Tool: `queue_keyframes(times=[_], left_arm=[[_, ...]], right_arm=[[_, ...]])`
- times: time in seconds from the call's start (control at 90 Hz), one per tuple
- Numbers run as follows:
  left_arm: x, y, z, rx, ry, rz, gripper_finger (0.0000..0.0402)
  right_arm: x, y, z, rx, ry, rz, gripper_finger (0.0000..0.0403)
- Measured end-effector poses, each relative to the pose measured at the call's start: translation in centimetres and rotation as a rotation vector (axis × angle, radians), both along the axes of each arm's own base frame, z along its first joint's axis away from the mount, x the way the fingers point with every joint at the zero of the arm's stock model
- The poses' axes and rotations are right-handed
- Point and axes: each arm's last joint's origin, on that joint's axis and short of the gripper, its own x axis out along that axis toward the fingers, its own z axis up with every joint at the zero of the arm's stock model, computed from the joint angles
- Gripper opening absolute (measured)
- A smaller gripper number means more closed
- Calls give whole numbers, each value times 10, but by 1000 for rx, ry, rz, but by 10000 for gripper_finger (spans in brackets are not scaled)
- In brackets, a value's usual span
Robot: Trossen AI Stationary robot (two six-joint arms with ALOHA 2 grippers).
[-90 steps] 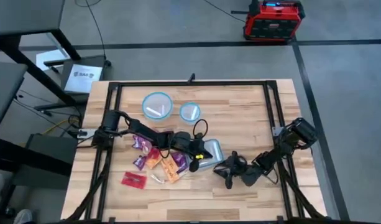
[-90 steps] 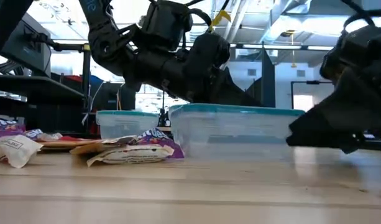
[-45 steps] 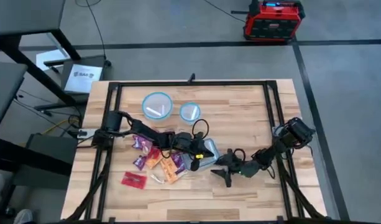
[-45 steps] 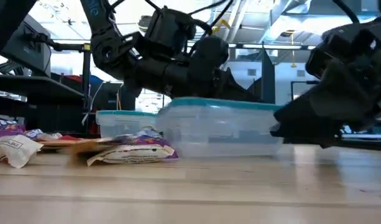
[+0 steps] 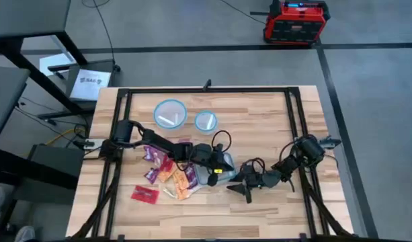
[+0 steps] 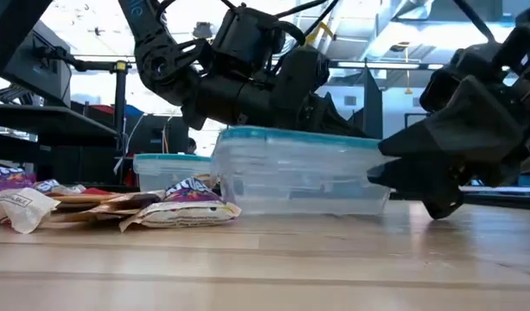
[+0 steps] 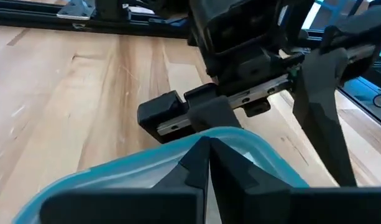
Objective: Sort candy
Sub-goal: Open the top right transparent bin
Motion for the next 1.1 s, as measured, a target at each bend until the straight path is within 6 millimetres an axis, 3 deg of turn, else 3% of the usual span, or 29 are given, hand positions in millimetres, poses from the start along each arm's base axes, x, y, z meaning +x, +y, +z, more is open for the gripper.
queue_keyframes(times=[0.167, 0.4, 0.544, 0.711, 0.844, 0.956, 1.1], left_arm=[[-1, -1, -3, 21, 20, 8, 0], [-2, -5, -4, 53, 19, 16, 0], [0, -5, 9, 32, -8, 16, 0], [3, -12, 50, 57, -73, -14, 0], [0, -12, 100, 91, -18, -26, 0], [-19, -11, 139, 145, 151, 14, 0], [-65, -13, 156, 344, 398, 184, 0]], right_arm=[[2, 2, 4, 79, -12, 63, 164], [2, 4, 5, 55, -15, 112, 164], [-4, 9, 12, -4, -20, 205, 164], [-13, 19, 29, -56, 60, 276, 164], [-12, 23, 56, -98, 111, 287, 164], [2, 21, 82, -175, 213, 234, 164], [33, 8, 106, -277, 391, 113, 164]])
